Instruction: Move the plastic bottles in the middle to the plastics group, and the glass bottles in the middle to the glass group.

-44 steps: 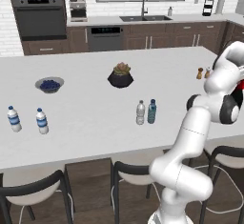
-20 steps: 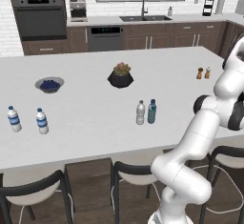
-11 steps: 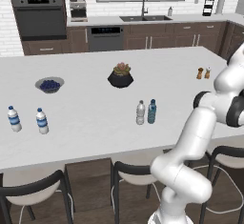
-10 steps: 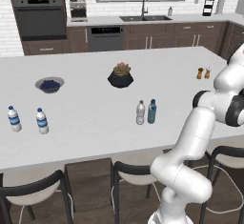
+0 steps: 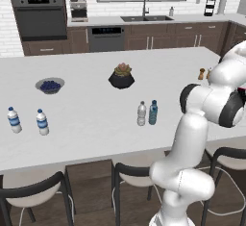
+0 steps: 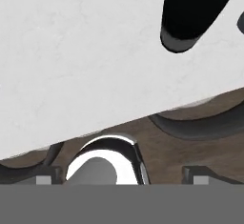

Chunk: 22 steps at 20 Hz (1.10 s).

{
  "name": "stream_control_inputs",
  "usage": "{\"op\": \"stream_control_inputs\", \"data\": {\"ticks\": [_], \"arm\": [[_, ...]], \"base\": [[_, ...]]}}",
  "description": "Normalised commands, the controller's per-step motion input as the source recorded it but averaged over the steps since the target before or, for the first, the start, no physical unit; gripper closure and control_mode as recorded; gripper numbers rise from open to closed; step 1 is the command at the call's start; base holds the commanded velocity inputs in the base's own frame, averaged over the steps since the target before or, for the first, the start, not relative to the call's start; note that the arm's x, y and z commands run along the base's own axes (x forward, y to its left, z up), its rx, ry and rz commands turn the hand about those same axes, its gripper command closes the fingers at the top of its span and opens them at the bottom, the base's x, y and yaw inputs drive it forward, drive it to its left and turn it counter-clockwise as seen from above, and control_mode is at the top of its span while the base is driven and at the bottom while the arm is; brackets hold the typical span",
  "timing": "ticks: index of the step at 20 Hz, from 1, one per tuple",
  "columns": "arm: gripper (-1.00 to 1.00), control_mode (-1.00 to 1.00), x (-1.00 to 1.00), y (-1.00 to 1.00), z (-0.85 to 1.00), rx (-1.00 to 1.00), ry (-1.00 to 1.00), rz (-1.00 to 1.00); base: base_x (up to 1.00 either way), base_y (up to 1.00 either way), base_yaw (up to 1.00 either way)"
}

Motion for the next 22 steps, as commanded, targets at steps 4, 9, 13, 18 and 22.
{"op": "stream_control_inputs", "data": {"ticks": [4,9,13,18,22], "arm": [[-1.0,-1.0,0.17,1.0,0.06,-0.17,0.31,0.0],[-1.0,-1.0,0.2,0.92,0.02,-0.01,0.18,0.0],[-1.0,-1.0,0.22,0.9,0.01,0.0,0.05,0.0],[-1.0,-1.0,0.31,0.8,0.06,0.03,0.03,0.0],[-1.0,-1.0,0.24,0.82,-0.01,0.0,-0.11,0.0]], "base": [[0.0,0.0,0.0],[0.0,0.0,0.0],[0.0,0.0,0.0],[0.0,0.0,0.0],[0.0,0.0,0.0]]}}
